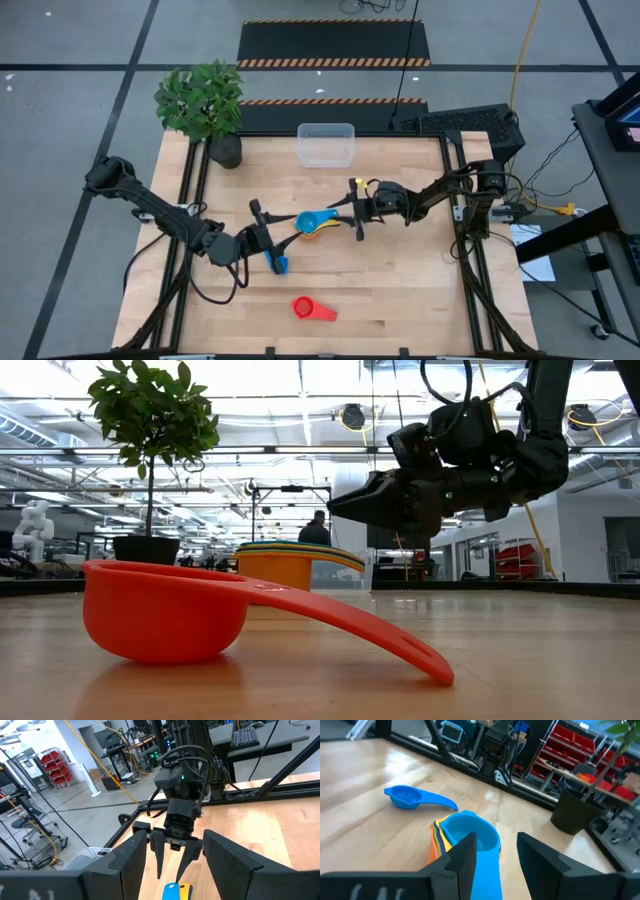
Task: Nest measuring cups in basket
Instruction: Stack the light blue measuring cup on top of the yellow measuring cup
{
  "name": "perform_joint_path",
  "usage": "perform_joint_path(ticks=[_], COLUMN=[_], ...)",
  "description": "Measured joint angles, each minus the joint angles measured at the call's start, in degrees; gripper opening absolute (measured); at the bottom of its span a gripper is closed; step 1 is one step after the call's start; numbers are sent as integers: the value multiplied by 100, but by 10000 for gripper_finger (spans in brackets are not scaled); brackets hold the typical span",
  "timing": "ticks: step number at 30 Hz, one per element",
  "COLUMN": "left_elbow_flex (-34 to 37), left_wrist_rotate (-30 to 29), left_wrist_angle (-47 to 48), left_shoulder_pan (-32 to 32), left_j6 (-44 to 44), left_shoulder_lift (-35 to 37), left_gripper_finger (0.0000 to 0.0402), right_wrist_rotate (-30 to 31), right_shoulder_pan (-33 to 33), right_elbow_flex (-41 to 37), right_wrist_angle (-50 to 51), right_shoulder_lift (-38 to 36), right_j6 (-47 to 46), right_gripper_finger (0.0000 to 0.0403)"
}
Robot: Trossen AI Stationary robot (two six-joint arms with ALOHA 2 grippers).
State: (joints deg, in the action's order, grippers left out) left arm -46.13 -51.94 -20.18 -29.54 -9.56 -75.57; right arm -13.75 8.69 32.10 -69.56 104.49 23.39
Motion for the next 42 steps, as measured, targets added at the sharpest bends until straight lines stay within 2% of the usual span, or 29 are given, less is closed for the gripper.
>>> perform_joint_path(ticks=[4, 8, 12, 14, 19, 23, 28, 36, 42], left_elbow_flex=[0, 0, 0, 0, 0, 0, 0, 0, 0], left_wrist_rotate=[0, 0, 0, 1, 3, 125, 298, 306, 306], left_wrist_angle=[65, 69, 79, 76, 116, 120, 119, 219, 232], left_shoulder_pan=[0, 0, 4, 28, 112, 174, 248, 284, 284], left_j6=[24, 27, 30, 60, 242, 303, 332, 391, 411], left_shoulder_lift=[0, 0, 0, 0, 0, 0, 0, 0, 0], left_gripper_finger=[198, 198, 198, 198, 198, 198, 198, 198, 198], right_wrist_rotate=[14, 29, 355, 592, 670, 1085, 1074, 1102, 1050], right_shoulder_pan=[72, 91, -56, -137, -173, -156, -95, -9, -14], right_elbow_flex=[50, 273, 487, 511, 511, 509, 510, 743, 761], right_wrist_angle=[93, 1211, 2558, 2878, 3629, 3862, 3883, 3991, 4208], right_shoulder_lift=[-79, -587, -1206, -1459, -1795, -1799, -1799, -1799, -1752], right_j6=[-757, -1074, -1088, -1120, -1476, -1877, -2166, -2299, -2423], right_gripper_finger=[137, 146, 183, 205, 243, 255, 283, 359, 381])
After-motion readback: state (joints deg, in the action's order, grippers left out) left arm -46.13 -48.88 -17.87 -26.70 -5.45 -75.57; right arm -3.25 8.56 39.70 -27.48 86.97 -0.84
